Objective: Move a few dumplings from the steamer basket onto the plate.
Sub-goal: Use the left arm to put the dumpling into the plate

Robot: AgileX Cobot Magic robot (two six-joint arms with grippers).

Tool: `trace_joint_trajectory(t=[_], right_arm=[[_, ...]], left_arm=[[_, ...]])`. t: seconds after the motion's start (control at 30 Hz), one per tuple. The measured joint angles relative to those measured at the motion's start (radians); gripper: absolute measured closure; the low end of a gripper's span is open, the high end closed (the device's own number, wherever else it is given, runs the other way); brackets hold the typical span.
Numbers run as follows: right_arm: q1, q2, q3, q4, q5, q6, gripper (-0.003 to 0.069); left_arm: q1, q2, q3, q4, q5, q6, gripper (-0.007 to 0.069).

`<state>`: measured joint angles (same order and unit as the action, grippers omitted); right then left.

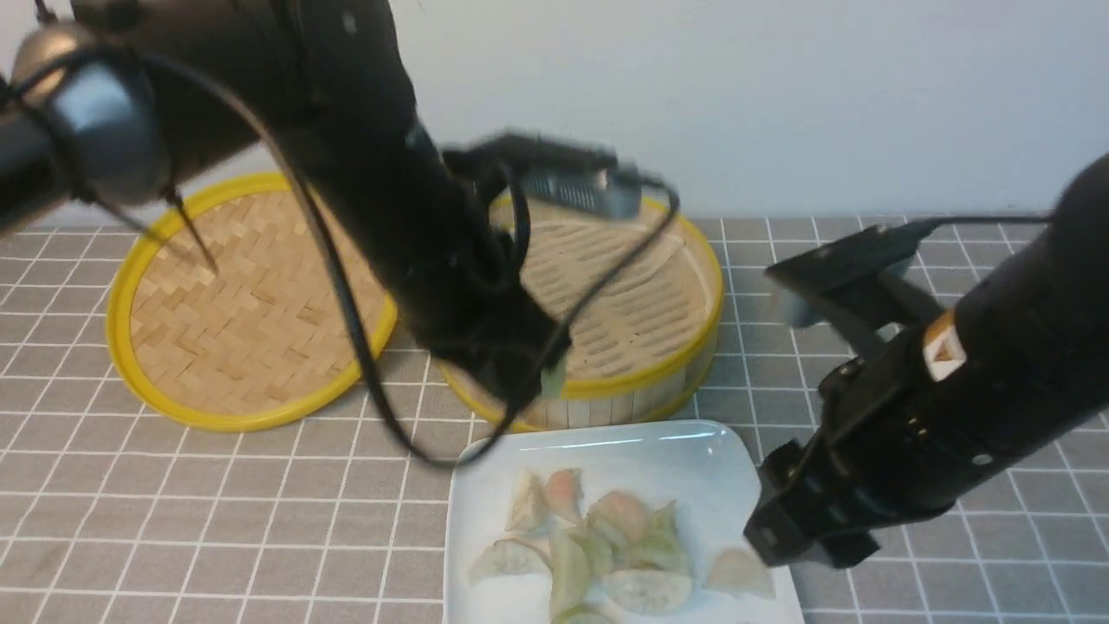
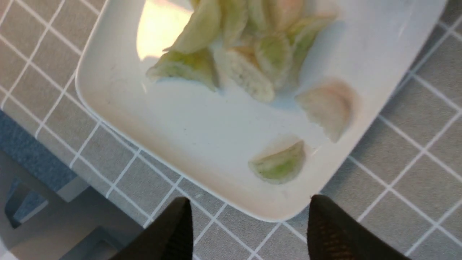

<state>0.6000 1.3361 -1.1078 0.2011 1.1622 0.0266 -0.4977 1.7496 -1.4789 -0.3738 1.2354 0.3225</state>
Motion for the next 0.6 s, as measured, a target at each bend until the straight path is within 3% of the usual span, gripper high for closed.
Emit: trace_joint_trajectory(t=[0.23, 0.6], right_arm=[[0.0, -0.094, 0.0, -0.019, 0.005, 0.035, 0.037], [0.0, -0.125, 0.001, -0.019, 0.038, 0.059, 0.0384]], left_arm=[[-0.096, 0.029, 0.16, 0.006, -0.047, 0.018, 0.0608], [-0.098, 0.149, 0.164, 0.031, -0.039, 0.018, 0.0604]])
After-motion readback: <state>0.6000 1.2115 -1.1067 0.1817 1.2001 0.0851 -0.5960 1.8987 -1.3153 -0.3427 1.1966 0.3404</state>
